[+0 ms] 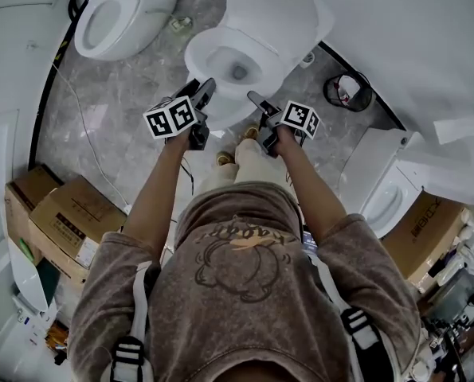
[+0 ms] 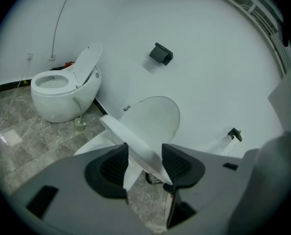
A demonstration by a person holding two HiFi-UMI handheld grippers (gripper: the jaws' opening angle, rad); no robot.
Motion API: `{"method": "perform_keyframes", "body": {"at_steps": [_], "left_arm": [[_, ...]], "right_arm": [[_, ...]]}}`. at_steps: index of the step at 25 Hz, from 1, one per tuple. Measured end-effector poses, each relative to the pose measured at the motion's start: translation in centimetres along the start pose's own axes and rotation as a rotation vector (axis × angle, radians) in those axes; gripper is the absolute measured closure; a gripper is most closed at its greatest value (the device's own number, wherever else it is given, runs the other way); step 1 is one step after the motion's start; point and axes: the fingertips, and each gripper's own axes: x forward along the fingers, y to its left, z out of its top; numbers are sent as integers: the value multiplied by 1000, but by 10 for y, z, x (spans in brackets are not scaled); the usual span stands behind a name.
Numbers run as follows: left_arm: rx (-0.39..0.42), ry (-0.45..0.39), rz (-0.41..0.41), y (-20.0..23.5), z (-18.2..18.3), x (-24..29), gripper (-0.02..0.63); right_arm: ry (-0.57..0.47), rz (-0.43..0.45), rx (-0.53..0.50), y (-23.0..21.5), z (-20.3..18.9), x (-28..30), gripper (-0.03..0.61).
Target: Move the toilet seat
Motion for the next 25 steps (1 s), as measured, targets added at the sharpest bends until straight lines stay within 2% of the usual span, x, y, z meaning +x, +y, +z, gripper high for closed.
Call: {"method": "perform_keyframes", "body": {"at_steps": [3, 11, 25], "left_arm": [[19, 3, 4, -5, 9, 3, 418], [43, -20, -59, -22, 31, 11, 415], [58, 42, -229, -50, 59, 42, 406]], "right_arm": [[-13, 13, 6, 6, 8, -2, 235], [-91, 46, 32, 21, 26, -8, 236], [-317, 70, 98, 36, 62, -17, 238]]}}
